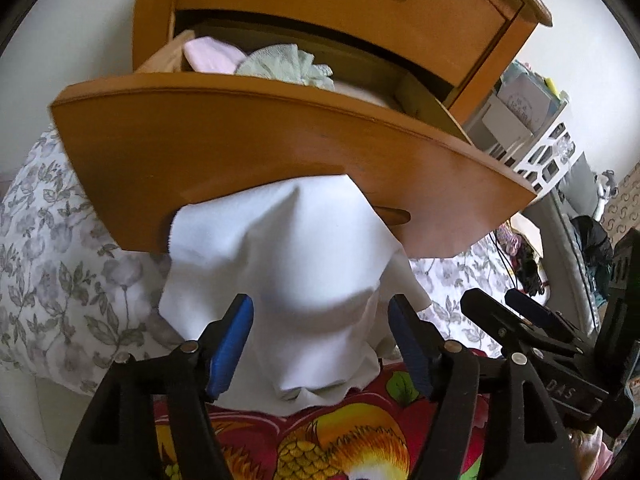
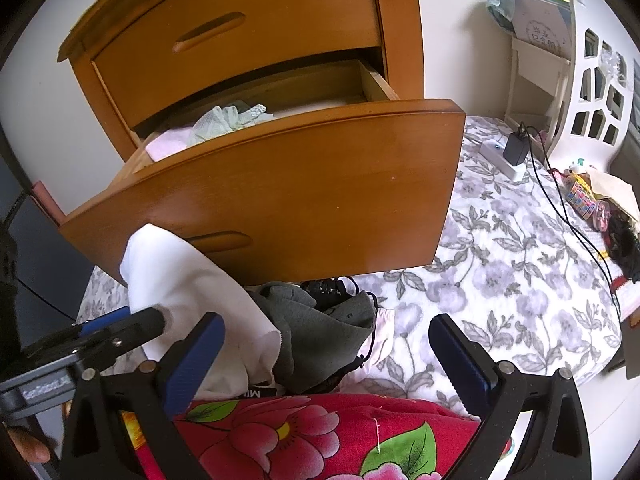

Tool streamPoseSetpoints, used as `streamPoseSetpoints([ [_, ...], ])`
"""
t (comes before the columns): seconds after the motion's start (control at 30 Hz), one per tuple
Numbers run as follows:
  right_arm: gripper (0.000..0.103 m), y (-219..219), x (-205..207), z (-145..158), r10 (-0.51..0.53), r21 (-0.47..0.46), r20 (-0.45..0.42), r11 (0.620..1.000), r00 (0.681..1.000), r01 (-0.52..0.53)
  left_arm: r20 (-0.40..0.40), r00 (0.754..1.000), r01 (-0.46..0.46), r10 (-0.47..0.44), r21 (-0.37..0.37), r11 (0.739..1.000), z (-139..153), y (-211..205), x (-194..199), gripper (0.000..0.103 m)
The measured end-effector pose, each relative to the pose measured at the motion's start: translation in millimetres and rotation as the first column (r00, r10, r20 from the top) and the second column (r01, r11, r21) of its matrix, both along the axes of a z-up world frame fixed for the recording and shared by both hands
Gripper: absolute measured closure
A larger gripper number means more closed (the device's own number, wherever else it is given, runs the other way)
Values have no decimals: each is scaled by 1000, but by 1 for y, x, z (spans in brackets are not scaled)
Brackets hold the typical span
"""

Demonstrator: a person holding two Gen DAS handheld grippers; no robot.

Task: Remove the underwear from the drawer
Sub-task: 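Lower the white garment onto the pile and open the left tool, then pull the open left tool back up from the white garment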

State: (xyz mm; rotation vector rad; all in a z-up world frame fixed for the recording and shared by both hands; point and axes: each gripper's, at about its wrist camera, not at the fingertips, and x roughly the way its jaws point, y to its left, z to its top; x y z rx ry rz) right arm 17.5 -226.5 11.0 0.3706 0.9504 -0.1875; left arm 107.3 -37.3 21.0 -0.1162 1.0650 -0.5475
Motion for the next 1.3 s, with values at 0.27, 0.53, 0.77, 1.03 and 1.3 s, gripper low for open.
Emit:
streamPoseSetpoints([
  [0.27,0,0,0,1,0,-4,-2,1000,1000,0,102,992,-82,79,27,996,17,20,-5,20],
  [0.53,0,0,0,2,3,-14,-4,1000,1000,-3,256,950,-190,178,22,982,39,40,-11,1],
  [0.77,0,1,0,2,4,-18,-4,1000,1000,-4,374,907,-226,195,43,973,52,43,-19,1],
  [1.03,0,0,0,6,18,-13,-2,1000,1000,-18,379,904,-243,198,73,967,46,43,-17,1],
  [1.3,0,4,5,8,72,26,-2,997,997,-72,347,916,-250,199,110,962,39,45,-10,1],
])
